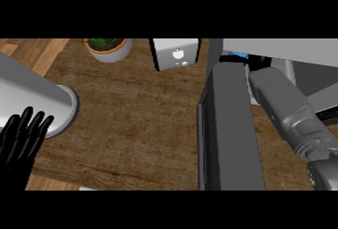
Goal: Pick up the milk, place it into the microwave and close the microwave
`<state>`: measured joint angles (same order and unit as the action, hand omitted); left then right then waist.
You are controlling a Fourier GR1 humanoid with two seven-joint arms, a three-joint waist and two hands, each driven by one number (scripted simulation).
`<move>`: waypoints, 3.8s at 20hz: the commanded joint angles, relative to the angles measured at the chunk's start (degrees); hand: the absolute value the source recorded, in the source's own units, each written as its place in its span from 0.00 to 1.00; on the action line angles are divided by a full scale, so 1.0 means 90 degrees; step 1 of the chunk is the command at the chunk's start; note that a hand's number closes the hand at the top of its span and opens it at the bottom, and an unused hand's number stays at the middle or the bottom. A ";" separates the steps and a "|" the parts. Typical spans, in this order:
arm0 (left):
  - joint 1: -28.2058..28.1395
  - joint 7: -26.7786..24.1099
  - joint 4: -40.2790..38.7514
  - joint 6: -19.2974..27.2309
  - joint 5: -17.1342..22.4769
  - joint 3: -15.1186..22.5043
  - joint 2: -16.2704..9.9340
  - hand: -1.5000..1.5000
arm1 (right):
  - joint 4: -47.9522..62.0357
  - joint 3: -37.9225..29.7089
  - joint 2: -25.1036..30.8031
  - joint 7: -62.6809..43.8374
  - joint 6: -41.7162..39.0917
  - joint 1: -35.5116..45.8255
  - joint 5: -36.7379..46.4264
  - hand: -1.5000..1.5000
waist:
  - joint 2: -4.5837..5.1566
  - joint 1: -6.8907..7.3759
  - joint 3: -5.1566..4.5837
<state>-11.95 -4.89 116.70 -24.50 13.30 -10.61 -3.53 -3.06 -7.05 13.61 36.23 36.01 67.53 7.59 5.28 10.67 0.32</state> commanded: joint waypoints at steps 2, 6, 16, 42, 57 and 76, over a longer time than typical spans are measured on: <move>0.0206 0.0068 -0.0091 0.0040 -0.0122 0.0100 -0.0012 0.00 | -0.0030 -0.0205 -0.0328 -0.0056 -0.0557 0.0075 -0.0212 0.00 | -0.0020 -0.0028 0.0011; 0.0189 0.0064 -0.0011 0.0136 -0.0346 0.0303 0.0135 0.00 | -0.0030 -0.0303 -0.0242 -0.0018 -0.0790 0.0008 -0.0284 0.00 | -0.0051 -0.0067 0.0014; 0.0081 0.0000 0.0019 0.0126 -0.0550 0.0476 0.0206 0.00 | -0.0037 -0.0409 0.0074 0.0128 -0.1110 -0.0250 -0.0342 0.00 | -0.0129 -0.0159 0.0004; 0.0290 -0.0094 -0.0645 0.0436 -0.1020 0.1479 0.0389 0.00 | -0.0228 -0.0771 -0.0156 0.1342 -0.3143 -0.1405 -0.0688 0.00 | -0.0372 -0.0760 -0.0011; 0.1325 -0.0322 -0.2043 -0.0076 -0.2051 0.2321 0.0157 1.00 | -0.0766 -0.0639 -0.0382 0.2102 -0.4017 -0.2724 -0.0678 0.00 | -0.0573 -0.1176 -0.0035; 0.2270 -0.0961 -0.4713 0.0680 -0.2763 0.4002 0.0390 1.00 | -0.5245 0.0052 0.0053 0.1247 -0.5255 -0.6064 -0.1126 0.00 | -0.0659 -0.1505 -0.0059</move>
<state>8.09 -12.17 77.76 -20.50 -12.65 21.10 -0.20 -39.69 -6.88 12.22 50.41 -8.39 19.27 -0.34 -0.51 -2.44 -0.13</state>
